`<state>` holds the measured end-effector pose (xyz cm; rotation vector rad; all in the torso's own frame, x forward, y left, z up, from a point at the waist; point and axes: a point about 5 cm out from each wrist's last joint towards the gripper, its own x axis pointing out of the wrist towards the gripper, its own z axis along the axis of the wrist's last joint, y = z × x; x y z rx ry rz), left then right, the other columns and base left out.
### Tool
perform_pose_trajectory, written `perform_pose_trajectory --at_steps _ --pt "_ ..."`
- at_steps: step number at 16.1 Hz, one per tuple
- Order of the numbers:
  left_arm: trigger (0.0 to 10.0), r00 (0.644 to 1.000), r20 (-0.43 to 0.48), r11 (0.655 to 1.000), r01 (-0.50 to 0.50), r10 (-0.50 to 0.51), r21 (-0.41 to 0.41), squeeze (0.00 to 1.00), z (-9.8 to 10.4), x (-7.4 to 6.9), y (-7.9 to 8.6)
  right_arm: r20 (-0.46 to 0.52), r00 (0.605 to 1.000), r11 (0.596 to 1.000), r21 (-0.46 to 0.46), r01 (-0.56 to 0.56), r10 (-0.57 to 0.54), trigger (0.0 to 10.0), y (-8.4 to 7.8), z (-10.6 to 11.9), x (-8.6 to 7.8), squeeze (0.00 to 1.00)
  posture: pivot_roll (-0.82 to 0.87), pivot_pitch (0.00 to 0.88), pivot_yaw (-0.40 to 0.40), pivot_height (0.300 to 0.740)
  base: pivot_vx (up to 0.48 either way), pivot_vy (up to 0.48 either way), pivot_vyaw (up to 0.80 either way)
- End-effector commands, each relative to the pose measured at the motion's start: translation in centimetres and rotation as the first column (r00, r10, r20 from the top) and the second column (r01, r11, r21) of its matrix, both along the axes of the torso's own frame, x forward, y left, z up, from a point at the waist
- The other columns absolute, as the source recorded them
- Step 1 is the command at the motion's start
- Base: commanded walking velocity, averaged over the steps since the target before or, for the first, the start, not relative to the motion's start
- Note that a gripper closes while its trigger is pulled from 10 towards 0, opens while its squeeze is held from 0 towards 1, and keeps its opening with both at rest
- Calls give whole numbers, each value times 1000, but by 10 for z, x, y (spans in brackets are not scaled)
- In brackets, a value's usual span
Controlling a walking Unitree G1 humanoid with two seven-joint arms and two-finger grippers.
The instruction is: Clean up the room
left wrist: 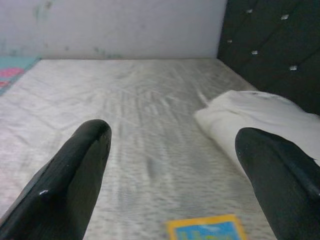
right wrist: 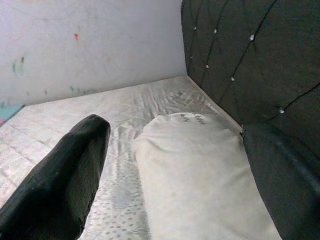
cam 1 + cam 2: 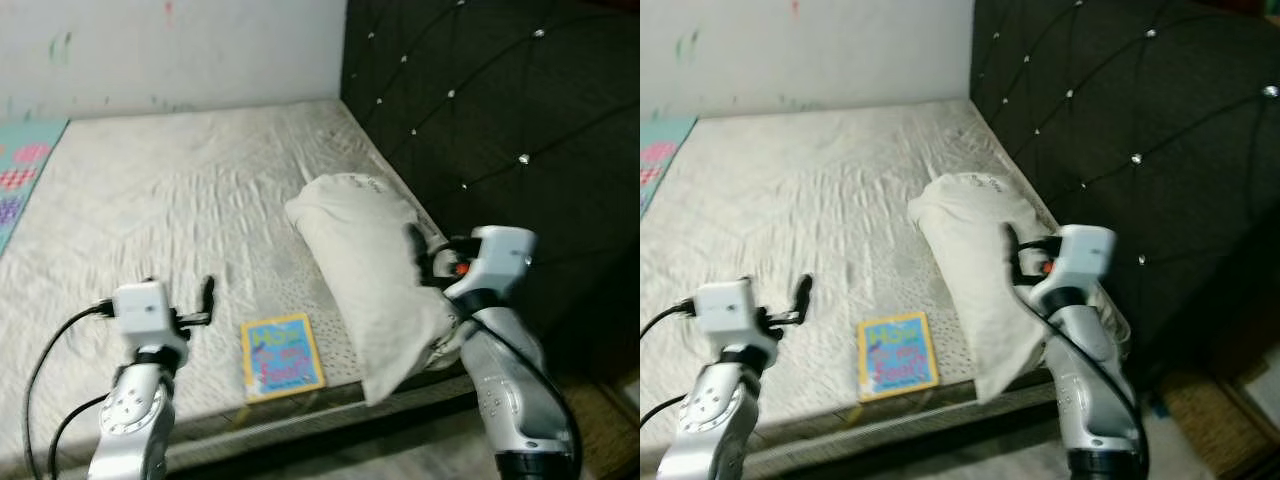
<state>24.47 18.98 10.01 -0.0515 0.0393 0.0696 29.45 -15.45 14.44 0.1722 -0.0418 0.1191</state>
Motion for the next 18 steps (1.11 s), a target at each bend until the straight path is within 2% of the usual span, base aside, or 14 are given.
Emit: perform_pose_trajectory --at_steps 1,9,13,18 --pt "10000 1000 -2 1000 14 -14 -12 0 1 1 -5 10 1000 1000 -12 21 -21 10000 -8 4 -1 0 -164 22 19 740 0 480 0" --pt "10000 1000 -16 1000 -11 11 -22 0 -1 1 -3 17 999 998 -54 -30 31 10000 -4 5 -2 0 -168 33 16 740 0 480 0" --pt "10000 1000 -22 1000 -4 3 -26 0 -2 1 -4 19 999 997 -65 -38 39 10000 -4 4 -3 0 -167 37 15 740 0 480 730" --pt "10000 1000 -27 1000 -6 5 -28 0 -3 0 -4 9 999 997 -68 -34 35 10000 -6 1 -3 0 -164 36 14 740 0 480 0"
